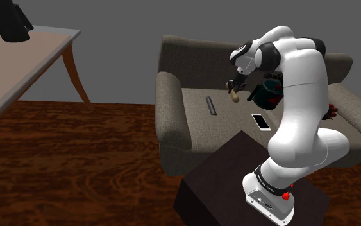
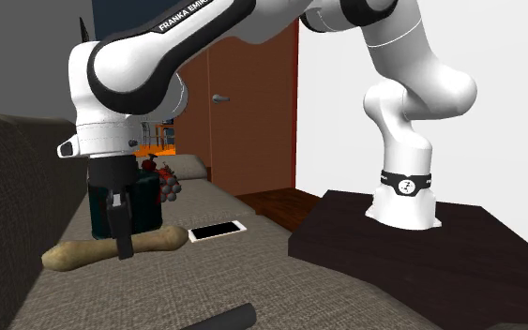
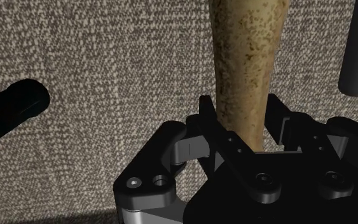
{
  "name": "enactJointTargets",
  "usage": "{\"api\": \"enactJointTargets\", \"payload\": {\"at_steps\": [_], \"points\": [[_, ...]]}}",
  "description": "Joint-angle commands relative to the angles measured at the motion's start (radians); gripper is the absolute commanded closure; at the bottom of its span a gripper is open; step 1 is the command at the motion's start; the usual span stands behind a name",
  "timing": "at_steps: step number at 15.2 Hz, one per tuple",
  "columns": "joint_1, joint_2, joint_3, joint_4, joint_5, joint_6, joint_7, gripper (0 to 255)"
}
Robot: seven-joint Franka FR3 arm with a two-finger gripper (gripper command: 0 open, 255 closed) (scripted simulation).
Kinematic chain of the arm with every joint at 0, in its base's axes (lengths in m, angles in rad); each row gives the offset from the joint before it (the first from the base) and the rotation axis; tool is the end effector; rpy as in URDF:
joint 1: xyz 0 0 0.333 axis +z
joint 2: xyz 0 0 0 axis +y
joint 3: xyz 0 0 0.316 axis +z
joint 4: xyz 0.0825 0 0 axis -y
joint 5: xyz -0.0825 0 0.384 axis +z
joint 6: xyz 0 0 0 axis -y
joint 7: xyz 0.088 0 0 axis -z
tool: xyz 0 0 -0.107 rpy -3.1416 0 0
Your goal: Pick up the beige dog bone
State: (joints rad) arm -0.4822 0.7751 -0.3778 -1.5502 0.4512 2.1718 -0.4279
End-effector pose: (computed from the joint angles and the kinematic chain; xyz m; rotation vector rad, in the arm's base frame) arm 0.4930 -0.4896 0.2069 -2.8744 0.9187 0.0148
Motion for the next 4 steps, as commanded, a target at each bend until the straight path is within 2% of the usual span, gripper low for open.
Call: {"api": "enactJointTargets", "payload": {"at_steps": [1, 4], "points": [[0.001, -0.014, -0.006, 0.004, -0.007, -0.018, 0.004, 255], [0.003, -0.024, -0.009, 0.004, -0.011, -0.027, 0.007, 255]]}}
